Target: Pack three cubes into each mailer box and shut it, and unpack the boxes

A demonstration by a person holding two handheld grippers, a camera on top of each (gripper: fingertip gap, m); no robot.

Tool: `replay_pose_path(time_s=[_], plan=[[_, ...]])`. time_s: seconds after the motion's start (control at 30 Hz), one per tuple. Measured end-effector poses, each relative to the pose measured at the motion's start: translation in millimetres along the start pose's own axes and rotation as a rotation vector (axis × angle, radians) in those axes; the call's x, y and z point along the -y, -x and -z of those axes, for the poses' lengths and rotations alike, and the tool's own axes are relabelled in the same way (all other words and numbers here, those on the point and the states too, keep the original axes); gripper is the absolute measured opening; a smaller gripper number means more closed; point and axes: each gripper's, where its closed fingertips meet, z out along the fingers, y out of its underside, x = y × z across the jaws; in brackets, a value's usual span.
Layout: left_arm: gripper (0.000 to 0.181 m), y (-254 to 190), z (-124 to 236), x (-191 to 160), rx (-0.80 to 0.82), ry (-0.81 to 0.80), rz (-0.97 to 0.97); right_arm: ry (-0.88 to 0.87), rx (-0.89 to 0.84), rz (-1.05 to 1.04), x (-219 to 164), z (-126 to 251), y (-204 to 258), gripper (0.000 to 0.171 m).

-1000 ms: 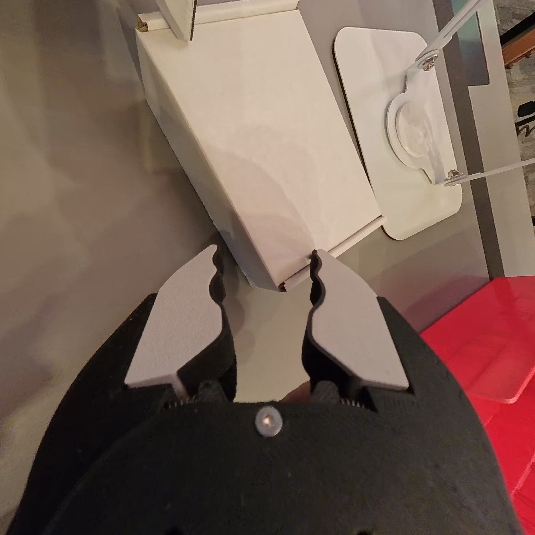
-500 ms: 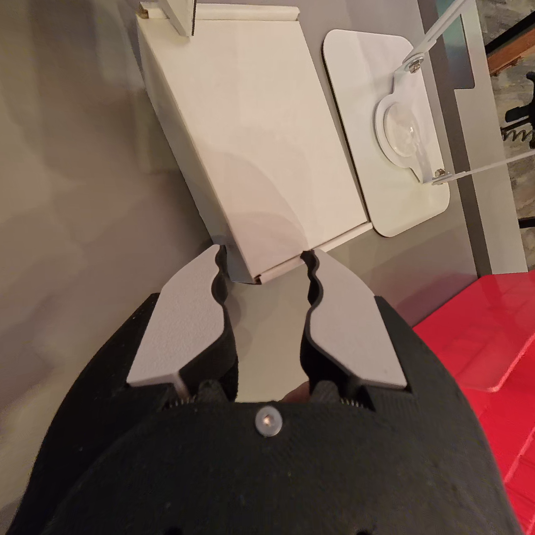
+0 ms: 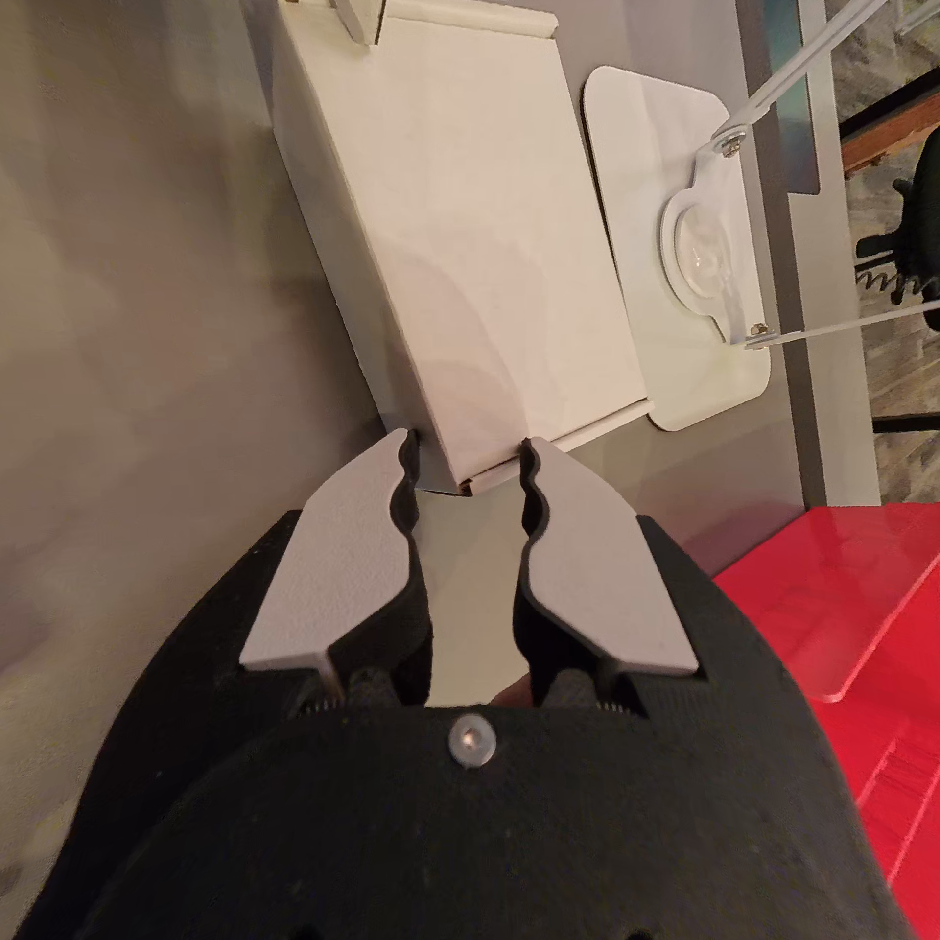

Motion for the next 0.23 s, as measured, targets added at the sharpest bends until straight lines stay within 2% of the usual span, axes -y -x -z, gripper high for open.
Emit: replay_pose_path(time_s=[0.03, 0.23], plan=[[0.067, 0.1, 0.0, 0.0, 0.0, 0.0, 0.001, -0.007, -0.009, 0.024, 0.2, 0.2, 0.1, 0.036], [0.066, -0.3, -0.4, 0.3, -0.004, -0.006, 0.004, -0.033, -0.08, 0.159, 1.8, -0.2, 0.1, 0.028]])
